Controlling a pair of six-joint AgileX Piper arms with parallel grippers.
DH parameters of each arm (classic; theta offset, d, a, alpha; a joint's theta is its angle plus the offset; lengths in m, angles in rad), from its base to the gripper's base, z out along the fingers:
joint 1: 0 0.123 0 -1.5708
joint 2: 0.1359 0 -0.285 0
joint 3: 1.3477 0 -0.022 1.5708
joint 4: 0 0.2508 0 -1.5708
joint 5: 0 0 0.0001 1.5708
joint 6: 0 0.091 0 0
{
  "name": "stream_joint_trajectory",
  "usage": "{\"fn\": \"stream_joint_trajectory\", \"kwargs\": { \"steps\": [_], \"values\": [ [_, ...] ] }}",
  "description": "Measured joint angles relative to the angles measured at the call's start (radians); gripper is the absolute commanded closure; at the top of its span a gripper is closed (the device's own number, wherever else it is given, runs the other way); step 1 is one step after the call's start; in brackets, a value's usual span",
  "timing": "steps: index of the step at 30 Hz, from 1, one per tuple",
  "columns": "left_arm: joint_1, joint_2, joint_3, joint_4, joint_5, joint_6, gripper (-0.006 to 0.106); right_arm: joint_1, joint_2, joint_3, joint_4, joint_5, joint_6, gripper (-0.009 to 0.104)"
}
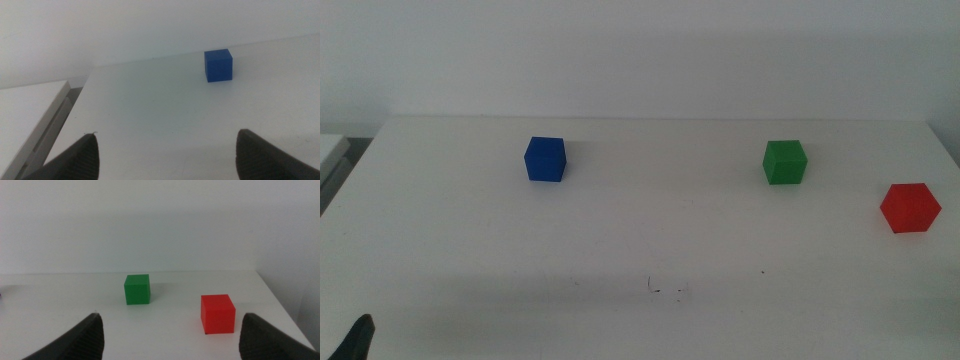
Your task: Stack red cubes first, then green, then blue cubes in a specific spot.
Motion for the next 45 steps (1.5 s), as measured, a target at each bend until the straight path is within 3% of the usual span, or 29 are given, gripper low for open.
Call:
{"fn": "stream_joint_trajectory", "kwargs": {
  "steps": [6, 10, 21, 35, 41, 45],
  "values": [
    [0.000, 0.000, 0.000, 0.000, 0.000, 0.000, 0.007, 0.000, 0.003, -0.006, 0.004, 0.000, 0.065, 0.002],
    [0.000, 0.000, 0.000, 0.000, 0.000, 0.000, 0.007, 0.000, 0.117, -0.146, 0.004, 0.050, 0.117, 0.002],
    [0.000, 0.000, 0.000, 0.000, 0.000, 0.000, 0.007, 0.000, 0.639, -0.706, 0.004, 0.630, 0.129, 0.002],
    [0.000, 0.000, 0.000, 0.000, 0.000, 0.000, 0.007, 0.000, 0.759, -0.783, 0.035, 0.710, 0.143, 0.002],
    [0.000, 0.000, 0.000, 0.000, 0.000, 0.000, 0.007, 0.000, 0.958, -0.925, -0.028, 0.733, 0.076, 0.002],
    [0.000, 0.000, 0.000, 0.000, 0.000, 0.000, 0.007, -0.022, 1.174, -1.085, -0.091, 0.837, 0.064, 0.002]
  ]
}}
